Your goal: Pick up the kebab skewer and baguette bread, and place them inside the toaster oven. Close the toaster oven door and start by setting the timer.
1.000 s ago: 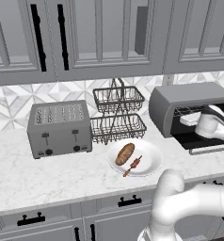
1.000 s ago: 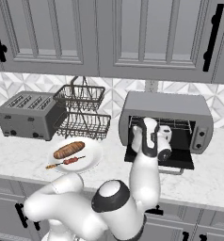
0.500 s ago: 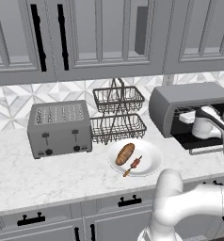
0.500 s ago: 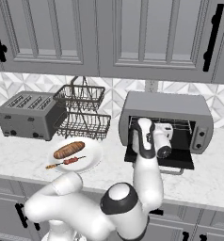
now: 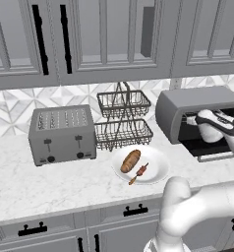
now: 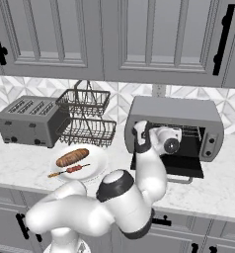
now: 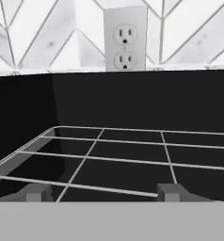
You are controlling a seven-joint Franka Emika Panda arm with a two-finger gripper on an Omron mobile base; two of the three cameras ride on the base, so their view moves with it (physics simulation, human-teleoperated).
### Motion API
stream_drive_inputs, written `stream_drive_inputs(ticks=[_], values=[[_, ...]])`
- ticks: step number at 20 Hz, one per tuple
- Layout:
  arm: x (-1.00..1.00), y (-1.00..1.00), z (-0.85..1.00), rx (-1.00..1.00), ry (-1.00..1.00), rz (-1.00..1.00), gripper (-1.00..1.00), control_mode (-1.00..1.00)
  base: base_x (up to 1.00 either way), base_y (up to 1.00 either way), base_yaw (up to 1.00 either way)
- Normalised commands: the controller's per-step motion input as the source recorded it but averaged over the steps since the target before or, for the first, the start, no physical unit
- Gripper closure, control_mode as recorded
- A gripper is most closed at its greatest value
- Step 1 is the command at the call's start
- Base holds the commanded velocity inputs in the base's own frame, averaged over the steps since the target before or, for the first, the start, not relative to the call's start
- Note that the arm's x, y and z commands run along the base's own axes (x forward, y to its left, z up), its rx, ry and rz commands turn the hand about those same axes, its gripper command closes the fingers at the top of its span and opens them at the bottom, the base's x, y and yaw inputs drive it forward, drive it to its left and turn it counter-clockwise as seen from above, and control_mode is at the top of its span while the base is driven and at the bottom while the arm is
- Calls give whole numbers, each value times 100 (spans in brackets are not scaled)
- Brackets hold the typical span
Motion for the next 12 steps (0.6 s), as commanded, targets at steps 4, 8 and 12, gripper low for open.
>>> stream_drive_inputs(ticks=[4, 8, 12], values=[[-54, -20, -75, 0, 24, 0, -100, -100, 0, 0, 0], [-92, -11, -63, -1, 21, 0, -100, -100, 0, 0, 0], [-100, -16, -42, 0, 20, 0, -100, -100, 0, 0, 0]])
